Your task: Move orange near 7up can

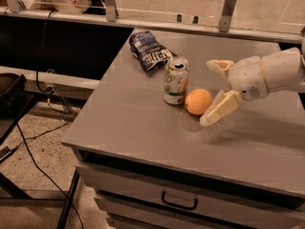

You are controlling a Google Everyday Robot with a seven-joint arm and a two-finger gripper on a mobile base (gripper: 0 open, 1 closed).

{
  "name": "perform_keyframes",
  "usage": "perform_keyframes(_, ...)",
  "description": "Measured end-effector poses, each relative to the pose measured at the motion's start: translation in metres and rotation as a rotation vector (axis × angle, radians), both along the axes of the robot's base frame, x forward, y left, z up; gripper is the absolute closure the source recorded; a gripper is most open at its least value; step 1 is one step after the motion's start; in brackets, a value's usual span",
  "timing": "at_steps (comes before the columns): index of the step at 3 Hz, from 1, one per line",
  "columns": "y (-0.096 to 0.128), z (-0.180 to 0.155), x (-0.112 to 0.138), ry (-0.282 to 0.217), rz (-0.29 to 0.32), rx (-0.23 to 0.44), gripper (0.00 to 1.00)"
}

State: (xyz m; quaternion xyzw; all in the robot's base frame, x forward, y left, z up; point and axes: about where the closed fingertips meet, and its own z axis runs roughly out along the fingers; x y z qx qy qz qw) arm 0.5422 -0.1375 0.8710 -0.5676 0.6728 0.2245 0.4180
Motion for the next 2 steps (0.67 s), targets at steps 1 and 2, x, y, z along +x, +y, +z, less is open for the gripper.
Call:
perform_keyframes(1,-0.0320,0.0374,0.0073,-0.092,0.035,-0.009,0.00)
perform_keyframes(2,-0.0320,0.0374,0.0073,-0.092,0.035,-0.009,0.00)
